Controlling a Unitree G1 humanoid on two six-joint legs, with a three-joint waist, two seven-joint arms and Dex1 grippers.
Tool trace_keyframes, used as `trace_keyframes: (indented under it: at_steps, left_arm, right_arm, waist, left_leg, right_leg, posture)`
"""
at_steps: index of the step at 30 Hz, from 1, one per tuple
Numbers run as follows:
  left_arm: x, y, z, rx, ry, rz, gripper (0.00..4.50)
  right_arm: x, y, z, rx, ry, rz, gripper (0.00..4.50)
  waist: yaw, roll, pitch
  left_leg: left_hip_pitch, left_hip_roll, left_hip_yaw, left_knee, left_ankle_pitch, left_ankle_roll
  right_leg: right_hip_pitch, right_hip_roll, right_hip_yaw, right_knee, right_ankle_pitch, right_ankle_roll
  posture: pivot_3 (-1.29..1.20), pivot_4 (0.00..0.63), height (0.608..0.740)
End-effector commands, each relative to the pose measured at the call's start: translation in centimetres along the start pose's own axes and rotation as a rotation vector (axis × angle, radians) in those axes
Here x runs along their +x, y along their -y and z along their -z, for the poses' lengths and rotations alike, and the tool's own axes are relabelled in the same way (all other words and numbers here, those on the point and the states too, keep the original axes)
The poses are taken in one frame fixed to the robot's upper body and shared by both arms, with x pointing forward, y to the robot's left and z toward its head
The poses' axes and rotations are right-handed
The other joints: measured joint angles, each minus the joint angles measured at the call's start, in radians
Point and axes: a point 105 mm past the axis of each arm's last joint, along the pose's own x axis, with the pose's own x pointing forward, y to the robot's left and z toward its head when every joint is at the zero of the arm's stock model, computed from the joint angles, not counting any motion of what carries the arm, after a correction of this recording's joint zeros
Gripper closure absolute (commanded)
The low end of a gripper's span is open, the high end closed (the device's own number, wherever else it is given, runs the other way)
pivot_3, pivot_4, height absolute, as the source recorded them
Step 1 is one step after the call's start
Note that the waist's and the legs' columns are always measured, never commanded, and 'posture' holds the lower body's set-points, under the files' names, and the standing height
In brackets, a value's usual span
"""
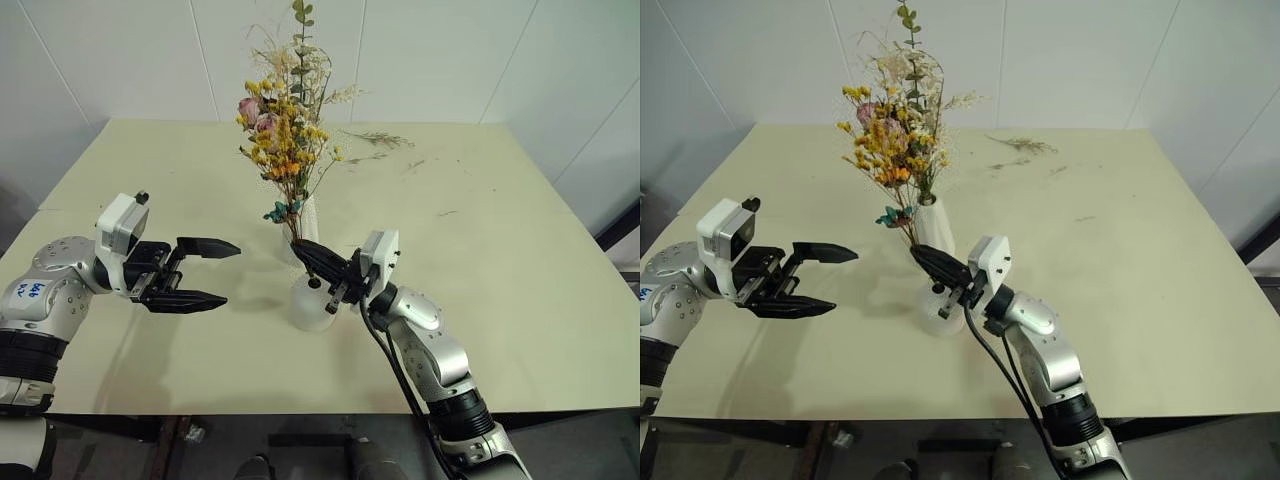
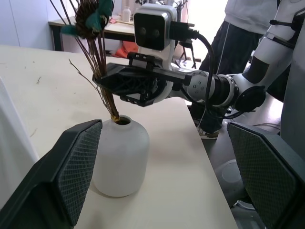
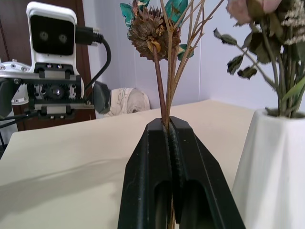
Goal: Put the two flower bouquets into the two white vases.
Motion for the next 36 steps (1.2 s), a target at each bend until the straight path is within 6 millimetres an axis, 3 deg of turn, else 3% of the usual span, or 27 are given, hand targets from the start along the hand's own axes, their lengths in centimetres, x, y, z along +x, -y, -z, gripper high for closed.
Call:
trace_keyframes:
  at_steps: [1,19,22,34,36]
  left_arm:
    - [-0.1,1.2,-0.8,0.038,0.008,0.110,0.00]
    - [-0.4,0.9,-0.8,0.038,0.000,0.094,0.00]
    - [-0.4,0.9,-0.8,0.040,0.001,0.093,0.00]
    - [-0.4,0.7,-0.7,0.045,0.002,0.086,0.00]
    - [-0.4,0.7,-0.7,0.044,0.002,0.083,0.00]
  right_arm:
    - [-0.4,-0.5,-0.7,-0.047,0.018,-0.030,4.47]
    - [-1.9,0.3,-1.5,-0.106,-0.030,-0.034,4.47]
    - [-2.1,0.3,-1.5,-0.110,-0.040,-0.038,3.90]
    - [-2.3,0.0,-2.1,-0.132,-0.053,-0.047,0.03]
    - [-2.6,0.1,-2.1,-0.141,-0.065,-0.047,0.01]
  waist:
    - [-0.001,0.000,0.000]
    - [0.000,0.000,0.000]
    - [0.000,0.000,0.000]
    - [0.001,0.000,0.000]
    - [0.001,0.000,0.000]
  left_leg:
    - [0.000,0.000,0.000,0.000,0.000,0.000]
    - [0.000,0.000,0.000,0.000,0.000,0.000]
    - [0.000,0.000,0.000,0.000,0.000,0.000]
    - [0.000,0.000,0.000,0.000,0.000,0.000]
    - [0.000,0.000,0.000,0.000,0.000,0.000]
  right_leg:
    - [0.000,0.000,0.000,0.000,0.000,0.000]
    - [0.000,0.000,0.000,0.000,0.000,0.000]
    - [0.000,0.000,0.000,0.000,0.000,0.000]
    - [0.000,0.000,0.000,0.000,0.000,0.000]
    - [0.000,0.000,0.000,0.000,0.000,0.000]
  posture:
    - [0.00,0.150,0.740]
    - [0.00,0.150,0.740]
    - [0.00,0.150,0.740]
    - [0.00,0.150,0.740]
    - [0.00,0.150,0.740]
